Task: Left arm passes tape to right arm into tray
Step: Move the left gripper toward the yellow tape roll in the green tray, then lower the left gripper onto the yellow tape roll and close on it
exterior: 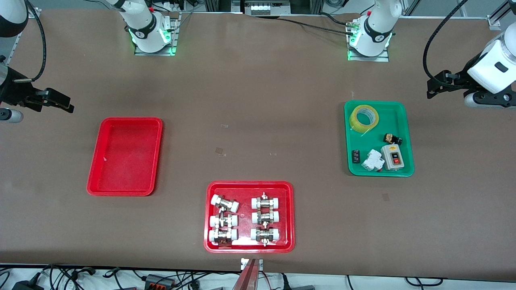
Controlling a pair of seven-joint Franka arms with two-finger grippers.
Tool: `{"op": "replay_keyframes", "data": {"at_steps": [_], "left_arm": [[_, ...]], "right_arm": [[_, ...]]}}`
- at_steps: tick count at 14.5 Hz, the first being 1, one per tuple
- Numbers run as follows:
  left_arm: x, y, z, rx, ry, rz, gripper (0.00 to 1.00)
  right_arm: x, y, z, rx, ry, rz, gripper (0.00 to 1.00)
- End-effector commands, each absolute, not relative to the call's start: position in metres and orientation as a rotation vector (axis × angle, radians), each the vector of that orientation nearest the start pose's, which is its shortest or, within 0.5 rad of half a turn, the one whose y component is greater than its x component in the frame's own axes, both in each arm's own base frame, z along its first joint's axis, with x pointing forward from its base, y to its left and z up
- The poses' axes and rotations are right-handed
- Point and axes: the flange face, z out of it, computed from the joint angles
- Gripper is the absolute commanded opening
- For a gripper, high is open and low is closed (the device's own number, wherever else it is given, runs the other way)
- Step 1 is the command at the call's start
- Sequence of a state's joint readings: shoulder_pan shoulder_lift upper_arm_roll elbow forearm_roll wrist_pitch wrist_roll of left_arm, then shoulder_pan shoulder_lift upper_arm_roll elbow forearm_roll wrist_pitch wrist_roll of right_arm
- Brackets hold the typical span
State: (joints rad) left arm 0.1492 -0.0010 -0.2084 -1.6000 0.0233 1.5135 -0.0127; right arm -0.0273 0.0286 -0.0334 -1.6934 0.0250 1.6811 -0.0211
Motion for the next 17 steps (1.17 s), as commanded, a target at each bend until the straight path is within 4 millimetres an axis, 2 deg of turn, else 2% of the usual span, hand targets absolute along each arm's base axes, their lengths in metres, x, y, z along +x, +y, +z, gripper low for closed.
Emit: {"op": "replay_keyframes", "data": {"at_steps": [1,2,5,8,10,11,12,14,17], "left_arm": [[0.553,-0.027,0.600,-3.131,0.077,0.165,1.00],[0.554,-0.029,0.598,-3.131,0.082,0.172,1.00],[0.566,-0.026,0.565,-3.135,0.086,0.270,1.00],[0.576,-0.013,0.519,-3.129,0.069,0.420,1.00],[0.585,-0.001,0.452,-3.129,0.059,0.589,1.00],[0.597,-0.008,0.409,-3.134,0.078,0.635,1.00],[0.596,-0.010,0.380,-3.129,0.084,0.686,1.00],[0.587,-0.013,0.354,-3.118,0.089,0.719,1.00],[0.564,-0.010,0.291,-3.126,0.071,0.707,1.00]], "right_arm": [[0.560,-0.031,0.567,-3.118,0.023,0.060,1.00],[0.561,-0.031,0.566,-3.118,0.009,0.063,1.00],[0.563,-0.030,0.568,-3.117,0.007,0.048,1.00],[0.568,-0.031,0.571,-3.118,0.004,0.043,1.00],[0.568,-0.031,0.569,-3.118,0.006,0.048,1.00],[0.569,-0.031,0.568,-3.118,0.009,0.053,1.00],[0.570,-0.031,0.566,-3.118,0.009,0.055,1.00],[0.571,-0.033,0.565,-3.120,0.014,0.051,1.00],[0.572,-0.033,0.564,-3.120,0.014,0.051,1.00]]}}
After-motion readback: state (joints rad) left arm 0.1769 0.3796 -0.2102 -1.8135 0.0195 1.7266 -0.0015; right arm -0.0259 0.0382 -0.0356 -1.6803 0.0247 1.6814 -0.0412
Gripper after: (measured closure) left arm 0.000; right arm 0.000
